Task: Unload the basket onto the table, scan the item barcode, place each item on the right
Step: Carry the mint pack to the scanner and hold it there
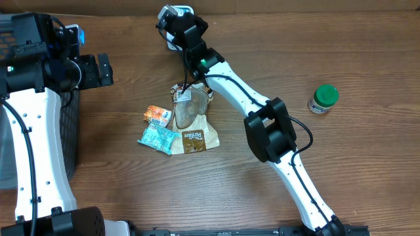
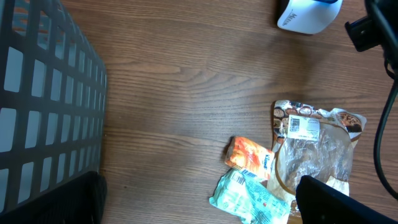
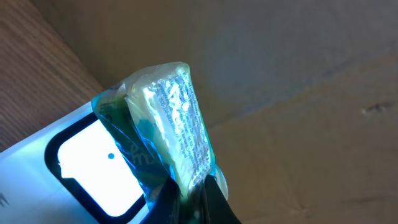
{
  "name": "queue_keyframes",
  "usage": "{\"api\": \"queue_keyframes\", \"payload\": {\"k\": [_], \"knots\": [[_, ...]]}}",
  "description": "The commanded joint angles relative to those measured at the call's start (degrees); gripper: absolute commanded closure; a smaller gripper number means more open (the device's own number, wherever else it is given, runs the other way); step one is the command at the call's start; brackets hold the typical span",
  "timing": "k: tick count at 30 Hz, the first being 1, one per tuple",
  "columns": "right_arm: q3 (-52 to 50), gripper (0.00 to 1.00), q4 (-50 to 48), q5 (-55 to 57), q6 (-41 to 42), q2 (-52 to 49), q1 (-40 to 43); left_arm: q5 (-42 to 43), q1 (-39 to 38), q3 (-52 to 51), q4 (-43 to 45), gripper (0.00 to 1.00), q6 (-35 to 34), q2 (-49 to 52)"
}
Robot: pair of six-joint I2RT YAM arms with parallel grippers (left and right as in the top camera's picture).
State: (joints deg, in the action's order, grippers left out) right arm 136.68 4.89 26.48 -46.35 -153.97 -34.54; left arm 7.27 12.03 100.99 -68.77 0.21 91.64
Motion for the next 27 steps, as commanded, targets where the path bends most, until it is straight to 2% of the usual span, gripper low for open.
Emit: {"api": "queue_keyframes", "payload": {"k": [1,11,15,18,20,25,27], "knots": [[0.55,0.96,-1.18,-1.09,-1.77,-0.15,-0.17,-0.22,-0.11,1.49,0.02,0.01,0.94,-0.13],[0.55,0.96,-1.4,-1.07,-1.09,0.55,-0.28,-0.22,-0.11,1.49,0.02,0.01,0.94,-0.13],[0.55,0.96,-0.35,-2.21,10.8,3.67,-0.26,-0.22,-0.11,1.49,0.02,0.01,0.94,-0.13],[0.55,0.96,5.46,-8.68,14.1,7.8,-0.13,-0.2,-0.11,1.49,0.02,0.01,0.92,-0.13],[0.55,0.96,9.35,-11.52,19.71,11.23,0.07,-0.2,-0.11,1.49,0.02,0.0,0.92,-0.13],[0.59,0.96,23.78,-18.38,34.69,21.03,0.63,-0.22,-0.11,1.49,0.02,0.0,0.94,-0.13],[0.59,0.96,32.09,-19.32,44.09,26.05,1.36,-0.22,-0.11,1.49,0.02,0.0,0.94,-0.13]]}}
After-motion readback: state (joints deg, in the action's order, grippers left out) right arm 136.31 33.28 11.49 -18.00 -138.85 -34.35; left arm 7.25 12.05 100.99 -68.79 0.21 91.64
